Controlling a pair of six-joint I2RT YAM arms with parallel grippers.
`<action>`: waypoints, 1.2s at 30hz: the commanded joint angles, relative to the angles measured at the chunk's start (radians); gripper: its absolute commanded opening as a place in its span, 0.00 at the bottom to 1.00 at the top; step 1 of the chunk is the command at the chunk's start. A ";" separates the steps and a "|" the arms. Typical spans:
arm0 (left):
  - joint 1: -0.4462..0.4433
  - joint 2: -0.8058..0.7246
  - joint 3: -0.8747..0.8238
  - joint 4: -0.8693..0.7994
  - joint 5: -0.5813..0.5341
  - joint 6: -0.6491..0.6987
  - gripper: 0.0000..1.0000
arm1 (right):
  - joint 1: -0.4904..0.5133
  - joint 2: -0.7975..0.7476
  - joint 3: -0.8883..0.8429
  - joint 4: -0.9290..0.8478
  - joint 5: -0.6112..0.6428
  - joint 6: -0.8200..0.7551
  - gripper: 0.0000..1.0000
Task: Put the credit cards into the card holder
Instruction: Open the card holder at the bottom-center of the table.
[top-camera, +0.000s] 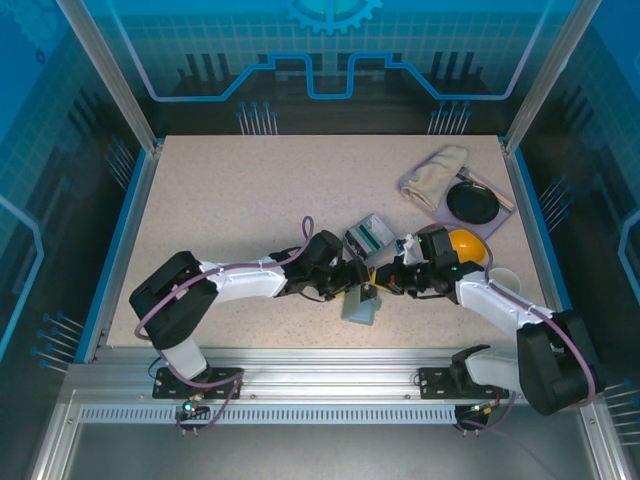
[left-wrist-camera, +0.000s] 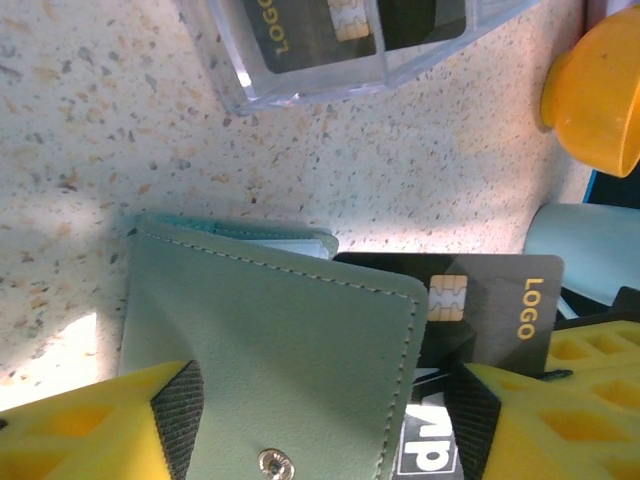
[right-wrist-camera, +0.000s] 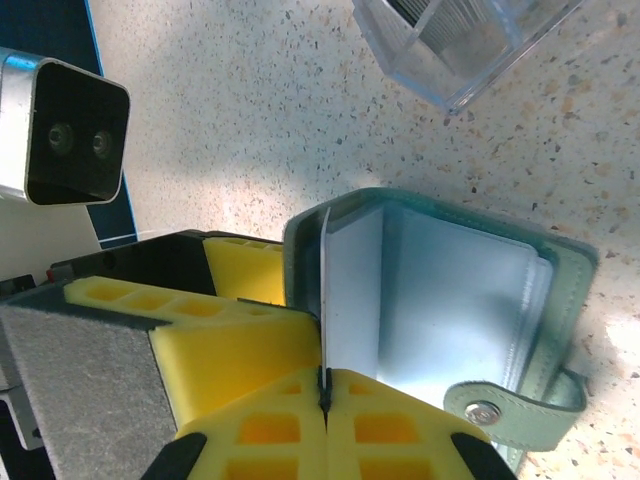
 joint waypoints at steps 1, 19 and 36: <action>-0.010 -0.007 -0.015 0.000 0.016 0.014 0.58 | -0.021 0.007 -0.011 0.065 -0.068 0.028 0.01; -0.007 -0.023 -0.002 -0.056 -0.007 0.035 0.11 | -0.039 0.028 -0.020 0.110 -0.100 0.058 0.01; 0.145 -0.144 -0.223 0.089 0.171 0.074 0.04 | 0.067 0.079 0.048 -0.145 0.199 -0.121 0.01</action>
